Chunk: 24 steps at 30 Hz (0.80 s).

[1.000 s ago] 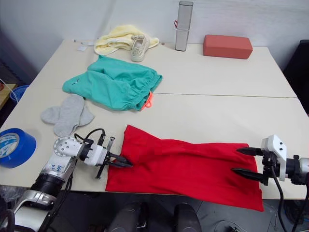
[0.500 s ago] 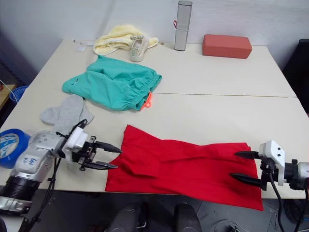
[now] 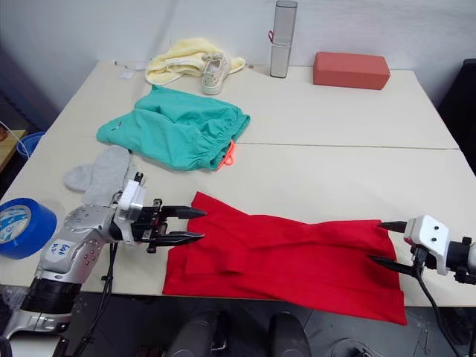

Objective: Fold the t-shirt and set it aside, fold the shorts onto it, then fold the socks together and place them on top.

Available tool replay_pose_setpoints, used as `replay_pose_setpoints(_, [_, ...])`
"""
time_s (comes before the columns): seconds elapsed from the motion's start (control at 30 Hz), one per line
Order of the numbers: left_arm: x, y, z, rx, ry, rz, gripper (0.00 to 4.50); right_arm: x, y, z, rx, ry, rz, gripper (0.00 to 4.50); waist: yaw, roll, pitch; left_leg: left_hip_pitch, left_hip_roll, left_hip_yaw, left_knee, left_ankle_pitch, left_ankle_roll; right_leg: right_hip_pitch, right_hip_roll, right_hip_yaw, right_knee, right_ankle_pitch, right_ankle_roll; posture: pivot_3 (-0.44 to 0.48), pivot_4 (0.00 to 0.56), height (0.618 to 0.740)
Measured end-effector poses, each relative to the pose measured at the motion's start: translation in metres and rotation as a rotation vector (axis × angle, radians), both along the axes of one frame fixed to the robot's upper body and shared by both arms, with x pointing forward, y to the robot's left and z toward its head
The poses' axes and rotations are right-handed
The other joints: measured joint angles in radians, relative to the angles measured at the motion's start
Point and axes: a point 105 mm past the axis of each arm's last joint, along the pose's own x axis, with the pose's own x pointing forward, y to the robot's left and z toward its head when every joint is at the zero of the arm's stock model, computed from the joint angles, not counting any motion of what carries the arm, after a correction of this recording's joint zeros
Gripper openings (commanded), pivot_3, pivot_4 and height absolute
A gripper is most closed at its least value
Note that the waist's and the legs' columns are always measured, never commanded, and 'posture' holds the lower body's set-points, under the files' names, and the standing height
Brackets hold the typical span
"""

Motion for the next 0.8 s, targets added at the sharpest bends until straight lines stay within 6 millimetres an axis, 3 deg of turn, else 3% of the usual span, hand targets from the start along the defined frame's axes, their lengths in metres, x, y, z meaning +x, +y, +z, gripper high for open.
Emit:
replay_pose_setpoints(0.27, [0.012, -0.009, -0.019, 0.049, 0.017, 0.004, 2.52, -0.003, -0.001, -0.002, -0.054, -0.058, 0.053, 0.03, 0.002, 0.000, 0.000, 0.007, 0.000, 0.000, -0.001, -0.001, -0.001, 0.007, 0.000, 0.001, -0.003, 0.000, 0.000, 0.000, 0.150, 0.740])
replay_pose_setpoints(0.47, [0.020, -0.015, -0.028, 0.076, 0.017, 0.006, 2.52, -0.007, -0.005, -0.005, -0.046, -0.046, 0.036, 0.03, 0.001, 0.000, 0.000, 0.008, 0.000, 0.000, -0.005, -0.001, -0.001, 0.007, 0.000, 0.001, -0.005, 0.000, 0.000, 0.000, 0.150, 0.740])
replay_pose_setpoints(0.67, [0.023, -0.019, -0.034, 0.086, 0.027, 0.007, 2.52, -0.026, 0.002, 0.003, 0.058, 0.019, 0.047, 0.03, 0.002, 0.000, 0.000, 0.008, 0.000, 0.000, -0.006, -0.001, -0.001, 0.008, 0.000, 0.001, -0.007, 0.000, 0.000, 0.000, 0.150, 0.740])
replay_pose_setpoints(0.8, [0.023, -0.020, -0.034, 0.078, 0.028, 0.005, 1.61, -0.033, 0.001, 0.012, 0.074, 0.036, 0.037, 0.00, 0.002, 0.000, 0.000, 0.009, 0.000, 0.000, -0.007, -0.001, -0.001, 0.008, 0.000, 0.001, -0.008, 0.000, 0.000, 0.000, 0.150, 0.740])
